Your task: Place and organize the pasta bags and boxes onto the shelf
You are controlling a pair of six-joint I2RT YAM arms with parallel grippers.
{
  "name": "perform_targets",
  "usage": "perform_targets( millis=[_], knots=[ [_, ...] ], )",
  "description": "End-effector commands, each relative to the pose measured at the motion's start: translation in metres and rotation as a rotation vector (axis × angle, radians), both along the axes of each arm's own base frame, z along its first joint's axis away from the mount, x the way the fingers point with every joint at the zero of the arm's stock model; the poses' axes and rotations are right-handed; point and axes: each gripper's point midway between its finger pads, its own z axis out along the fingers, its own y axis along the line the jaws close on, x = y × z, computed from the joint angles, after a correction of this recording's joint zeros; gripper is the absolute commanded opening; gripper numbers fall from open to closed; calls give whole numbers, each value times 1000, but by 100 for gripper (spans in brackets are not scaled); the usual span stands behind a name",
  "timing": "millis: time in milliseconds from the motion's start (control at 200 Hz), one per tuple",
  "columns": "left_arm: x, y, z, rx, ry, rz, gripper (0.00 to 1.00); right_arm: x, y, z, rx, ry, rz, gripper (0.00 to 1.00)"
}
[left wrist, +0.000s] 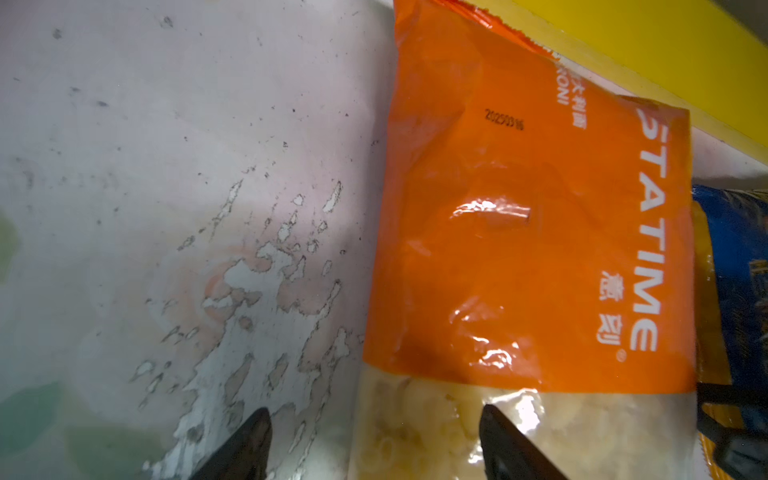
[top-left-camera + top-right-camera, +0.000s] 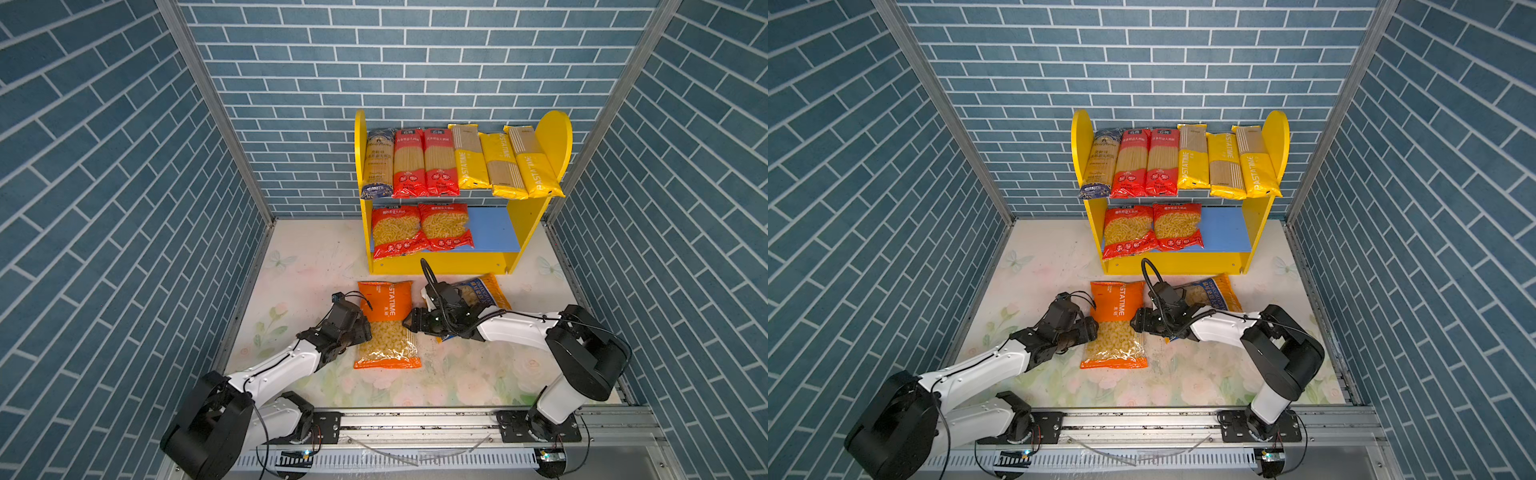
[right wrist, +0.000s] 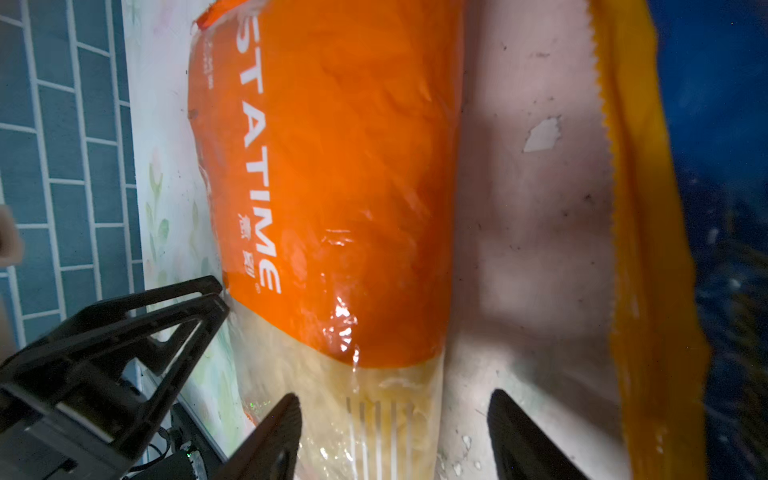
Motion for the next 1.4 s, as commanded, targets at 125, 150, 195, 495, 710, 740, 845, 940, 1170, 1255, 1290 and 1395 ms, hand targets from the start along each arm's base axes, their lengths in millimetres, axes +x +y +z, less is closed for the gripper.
perform_targets(
  millis=[125, 150, 195, 495, 710, 740, 845, 940, 1170, 1255, 1290, 1395],
  knots=[
    [15, -12, -2, -59, -31, -15, 75, 9, 1, -7, 32, 2, -36, 71],
    [15, -12, -6, -59, -26, -11, 75, 9, 2, -8, 41, 8, -36, 71],
    [15, -11, -12, -63, -11, -5, 74, 10, 5, -10, 54, 15, -46, 71],
    [8, -20, -36, -150, 55, 12, 53, 17, 25, -18, 70, 3, -49, 61],
    [-2, -21, -43, -188, 72, 25, 52, 15, 31, -4, 74, -64, -16, 39],
    [-2, -22, -41, -193, 71, 22, 52, 16, 32, 0, 79, -78, -11, 35],
    [-5, -19, -34, -182, 69, 27, 52, 18, 36, 19, 117, -127, 5, 20],
    [-5, -15, -18, -159, 47, 19, 53, 18, 41, 39, 171, -167, 23, 13],
    [-13, -16, -6, -236, 7, 26, 57, 8, 40, 82, 180, -263, 123, 0],
    [-14, -14, 0, -254, -9, 40, 58, -1, 37, 106, 174, -341, 217, 0],
    [-12, -13, 7, -252, -30, 41, 58, -4, 33, 114, 151, -377, 254, 0],
    [-4, -12, 39, -245, -113, 25, 60, -10, 17, 136, 61, -462, 331, 0]
  ],
)
